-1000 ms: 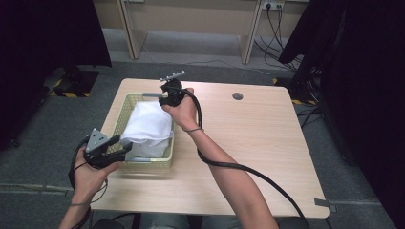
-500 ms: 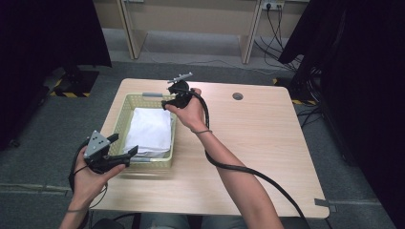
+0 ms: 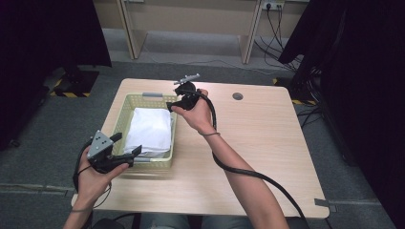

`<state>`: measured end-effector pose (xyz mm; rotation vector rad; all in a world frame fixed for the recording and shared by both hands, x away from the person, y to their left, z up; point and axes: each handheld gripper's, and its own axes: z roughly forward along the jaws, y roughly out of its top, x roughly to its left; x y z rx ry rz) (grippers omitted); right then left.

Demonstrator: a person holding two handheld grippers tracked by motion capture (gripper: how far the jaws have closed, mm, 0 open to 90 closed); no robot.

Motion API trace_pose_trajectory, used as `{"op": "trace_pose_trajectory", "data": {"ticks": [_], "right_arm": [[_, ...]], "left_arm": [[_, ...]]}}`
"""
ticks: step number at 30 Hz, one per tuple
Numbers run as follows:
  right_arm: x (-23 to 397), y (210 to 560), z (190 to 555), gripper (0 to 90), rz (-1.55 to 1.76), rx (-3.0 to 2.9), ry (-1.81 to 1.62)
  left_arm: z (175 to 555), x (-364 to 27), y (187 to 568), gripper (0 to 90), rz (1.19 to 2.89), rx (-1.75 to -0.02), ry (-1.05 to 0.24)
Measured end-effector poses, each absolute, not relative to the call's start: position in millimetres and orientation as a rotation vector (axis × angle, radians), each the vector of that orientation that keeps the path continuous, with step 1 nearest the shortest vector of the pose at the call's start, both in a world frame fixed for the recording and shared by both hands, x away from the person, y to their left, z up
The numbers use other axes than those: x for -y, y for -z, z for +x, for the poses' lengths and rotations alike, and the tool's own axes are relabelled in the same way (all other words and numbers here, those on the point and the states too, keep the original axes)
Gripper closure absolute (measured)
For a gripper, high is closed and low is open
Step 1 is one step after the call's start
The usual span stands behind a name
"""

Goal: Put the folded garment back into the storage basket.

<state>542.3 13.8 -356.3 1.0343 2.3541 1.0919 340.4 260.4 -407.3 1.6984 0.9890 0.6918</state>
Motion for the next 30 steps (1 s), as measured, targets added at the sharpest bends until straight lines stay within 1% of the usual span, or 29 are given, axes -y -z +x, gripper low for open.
{"op": "trace_pose_trajectory", "data": {"ticks": [10,30], "right_arm": [[-3.5,353.8,533.2,17.0,1.029,-2.346,-1.102],[22.4,352.3,523.7,16.5,1.059,-2.323,-1.106]], "left_arm": [[338.8,-255.5,408.9,13.1,1.691,-0.973,-0.668],[330.8,-251.1,412.7,13.7,1.689,-0.951,-0.686]]}}
